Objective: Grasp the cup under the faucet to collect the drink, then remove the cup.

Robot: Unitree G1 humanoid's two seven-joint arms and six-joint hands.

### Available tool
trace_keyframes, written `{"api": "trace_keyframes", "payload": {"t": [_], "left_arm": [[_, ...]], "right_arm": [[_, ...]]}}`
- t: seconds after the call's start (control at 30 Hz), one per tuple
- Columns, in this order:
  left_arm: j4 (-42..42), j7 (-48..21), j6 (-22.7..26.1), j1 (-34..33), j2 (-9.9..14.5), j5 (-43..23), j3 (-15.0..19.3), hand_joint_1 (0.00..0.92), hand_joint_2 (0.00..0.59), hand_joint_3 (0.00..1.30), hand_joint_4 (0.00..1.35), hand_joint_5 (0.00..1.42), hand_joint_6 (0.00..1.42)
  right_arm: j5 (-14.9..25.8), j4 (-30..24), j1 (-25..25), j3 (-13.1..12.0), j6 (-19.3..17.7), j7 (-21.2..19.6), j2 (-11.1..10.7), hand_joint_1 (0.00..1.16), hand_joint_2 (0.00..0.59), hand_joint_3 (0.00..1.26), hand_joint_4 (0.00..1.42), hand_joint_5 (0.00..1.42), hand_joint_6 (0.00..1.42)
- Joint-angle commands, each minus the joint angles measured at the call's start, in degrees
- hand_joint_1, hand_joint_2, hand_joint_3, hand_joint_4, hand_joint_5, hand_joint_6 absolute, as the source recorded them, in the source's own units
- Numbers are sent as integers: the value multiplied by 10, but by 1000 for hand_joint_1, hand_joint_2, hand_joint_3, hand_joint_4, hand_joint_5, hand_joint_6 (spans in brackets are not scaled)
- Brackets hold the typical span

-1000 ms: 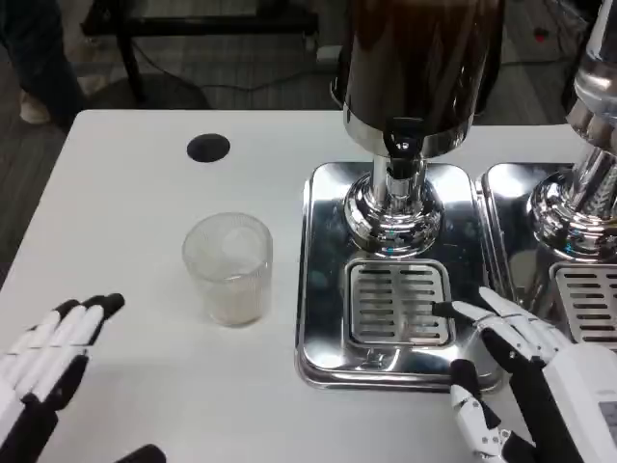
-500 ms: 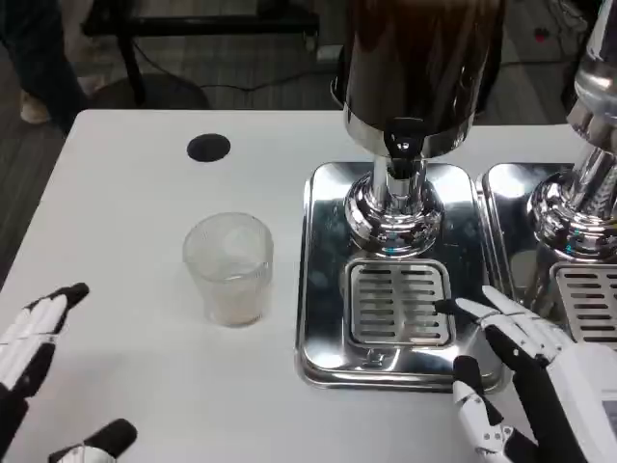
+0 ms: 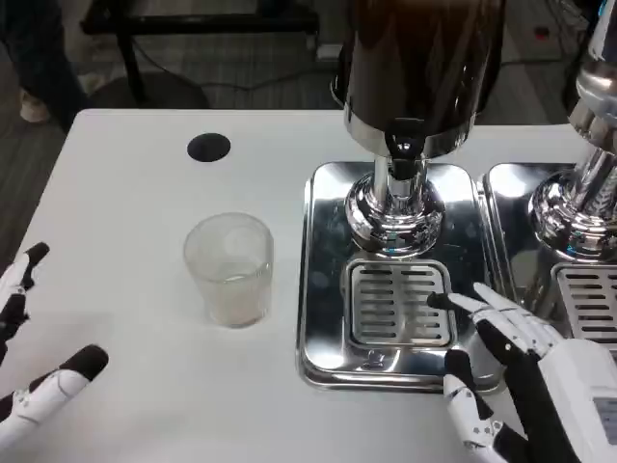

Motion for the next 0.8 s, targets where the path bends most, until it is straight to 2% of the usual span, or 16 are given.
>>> {"api": "trace_keyframes", "payload": {"t": [0.03,0.2,0.47,0.8], "left_arm": [[27,-22,22,-47,19,5,-32,38,50,47,18,165,308],[78,-24,14,-96,26,5,-64,53,47,51,30,177,251],[138,-20,24,-166,23,24,-120,53,46,51,32,184,237],[194,-17,53,-233,21,41,-160,74,42,35,7,181,224]], "right_arm": [[-4,-3,-2,5,4,-1,5,239,535,305,185,209,231],[-8,1,-8,9,5,-5,9,239,535,315,192,220,231],[-11,4,-8,13,3,-11,12,239,535,322,206,221,231],[-12,7,-12,19,0,-12,18,239,535,327,210,235,243]]}}
